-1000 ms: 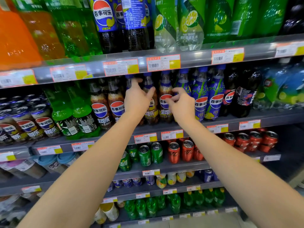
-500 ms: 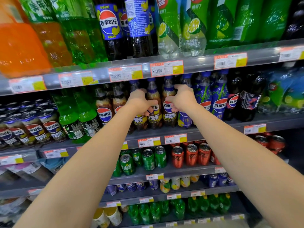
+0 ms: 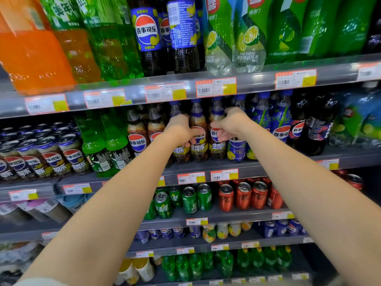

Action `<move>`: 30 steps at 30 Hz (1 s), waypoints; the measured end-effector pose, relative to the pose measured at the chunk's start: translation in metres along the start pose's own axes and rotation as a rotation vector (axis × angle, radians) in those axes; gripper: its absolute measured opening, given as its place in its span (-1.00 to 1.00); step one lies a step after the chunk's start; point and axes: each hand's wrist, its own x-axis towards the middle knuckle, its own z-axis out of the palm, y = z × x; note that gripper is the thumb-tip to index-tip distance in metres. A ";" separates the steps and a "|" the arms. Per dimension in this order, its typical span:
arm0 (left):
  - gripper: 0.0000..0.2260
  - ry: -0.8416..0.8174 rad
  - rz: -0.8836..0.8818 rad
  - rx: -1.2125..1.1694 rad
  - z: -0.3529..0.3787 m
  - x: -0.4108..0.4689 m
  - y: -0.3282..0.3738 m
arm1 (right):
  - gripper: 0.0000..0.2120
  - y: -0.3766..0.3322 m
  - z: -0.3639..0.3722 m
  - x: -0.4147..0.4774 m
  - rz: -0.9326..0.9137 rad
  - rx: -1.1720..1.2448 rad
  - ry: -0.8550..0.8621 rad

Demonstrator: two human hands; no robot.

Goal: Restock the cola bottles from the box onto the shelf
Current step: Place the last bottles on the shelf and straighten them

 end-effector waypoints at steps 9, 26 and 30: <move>-0.48 0.051 0.034 0.079 -0.005 -0.008 0.000 | -0.85 0.002 0.005 0.001 -0.051 0.001 0.047; -0.51 0.123 -0.048 -0.118 -0.041 -0.025 -0.024 | -0.42 -0.021 0.050 -0.014 -0.229 -0.169 0.157; -0.68 0.041 -0.100 -0.084 -0.040 -0.016 -0.025 | -0.47 -0.029 0.051 -0.008 -0.160 -0.182 0.119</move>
